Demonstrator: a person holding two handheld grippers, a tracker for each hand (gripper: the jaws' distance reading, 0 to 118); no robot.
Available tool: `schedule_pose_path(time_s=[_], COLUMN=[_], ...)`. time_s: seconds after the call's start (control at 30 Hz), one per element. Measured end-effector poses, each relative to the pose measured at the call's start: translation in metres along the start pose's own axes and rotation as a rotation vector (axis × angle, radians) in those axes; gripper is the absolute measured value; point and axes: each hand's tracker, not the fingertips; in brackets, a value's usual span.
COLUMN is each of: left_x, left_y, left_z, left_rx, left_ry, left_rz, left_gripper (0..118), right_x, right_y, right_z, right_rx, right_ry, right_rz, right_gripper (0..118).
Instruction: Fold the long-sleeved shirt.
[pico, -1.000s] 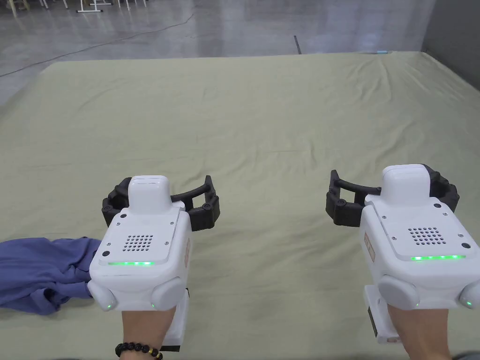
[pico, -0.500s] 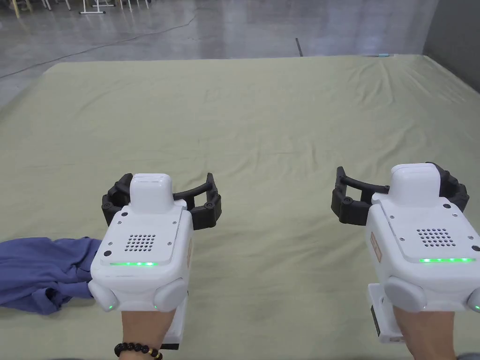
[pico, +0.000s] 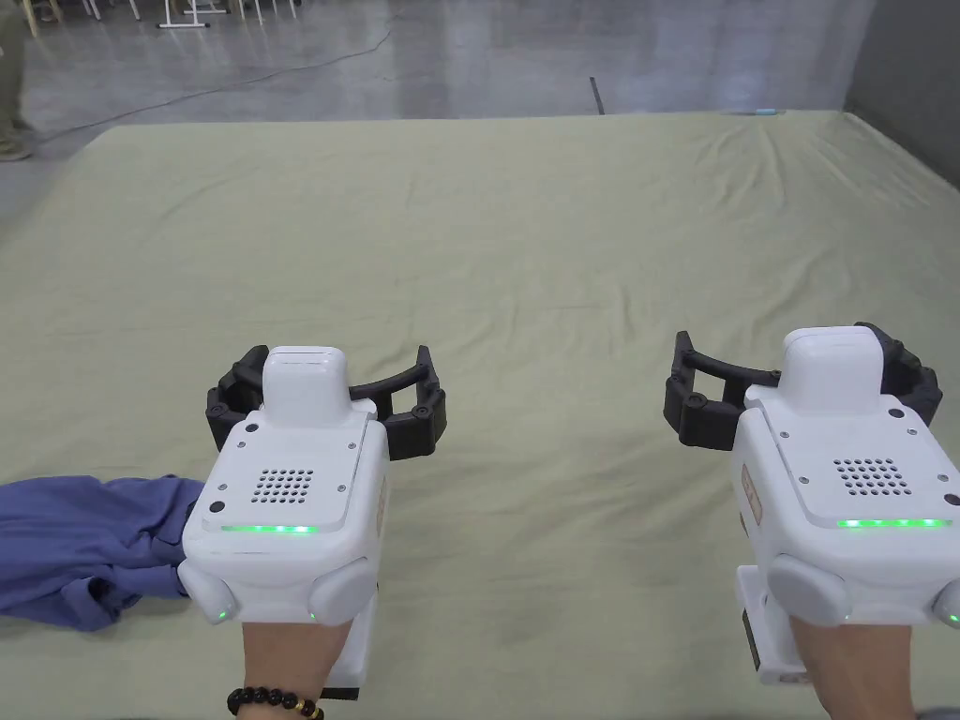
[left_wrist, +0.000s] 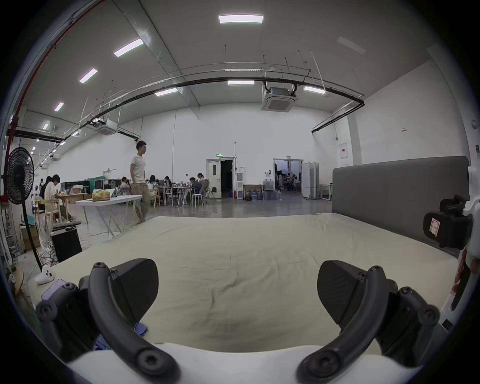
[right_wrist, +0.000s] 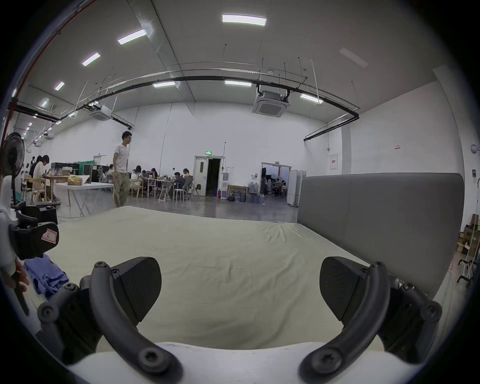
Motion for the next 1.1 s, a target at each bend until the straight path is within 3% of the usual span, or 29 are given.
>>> schedule_pose_path(time_s=[1.1], left_x=[0.0013], left_y=[0.0037], left_z=[-0.0045], left_rx=[-0.008], left_ry=[-0.004], left_rz=[-0.001], left_gripper=[118], right_x=[-0.0007], right_y=[0.0007], right_z=[-0.0031], right_rx=[-0.005], right_ry=[-0.001], right_rz=[0.003], right_gripper=[118])
